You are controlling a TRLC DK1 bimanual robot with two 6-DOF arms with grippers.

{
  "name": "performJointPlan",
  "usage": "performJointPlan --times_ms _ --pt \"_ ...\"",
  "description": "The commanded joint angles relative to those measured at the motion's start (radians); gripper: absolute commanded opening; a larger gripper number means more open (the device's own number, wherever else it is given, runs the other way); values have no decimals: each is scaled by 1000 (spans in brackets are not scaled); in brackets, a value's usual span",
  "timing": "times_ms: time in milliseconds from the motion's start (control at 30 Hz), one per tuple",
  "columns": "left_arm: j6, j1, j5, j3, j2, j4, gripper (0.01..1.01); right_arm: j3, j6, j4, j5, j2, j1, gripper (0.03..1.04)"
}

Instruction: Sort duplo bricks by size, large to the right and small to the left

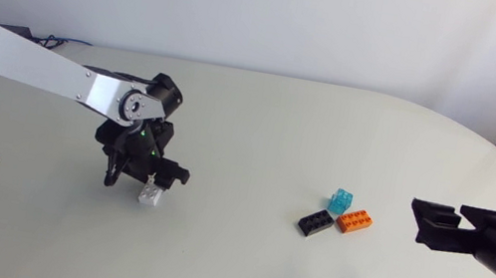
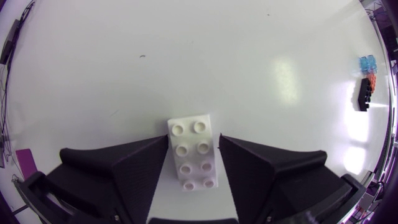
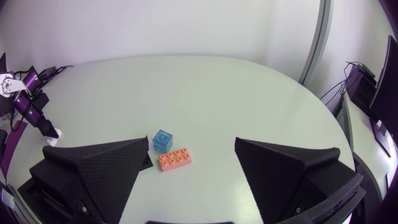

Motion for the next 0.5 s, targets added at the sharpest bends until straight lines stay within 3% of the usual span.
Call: performJointPlan --times_ms 0,133,467 --pt "-33 -22 22 -19 -25 19 285 -15 -14 -25 1 -12 -10 997" --pt "-27 -48 39 -9 -20 11 231 -23 -14 -30 1 -23 -18 997" --pt "27 -156 91 23 -37 13 230 -39 -14 -30 -7 -30 -18 997"
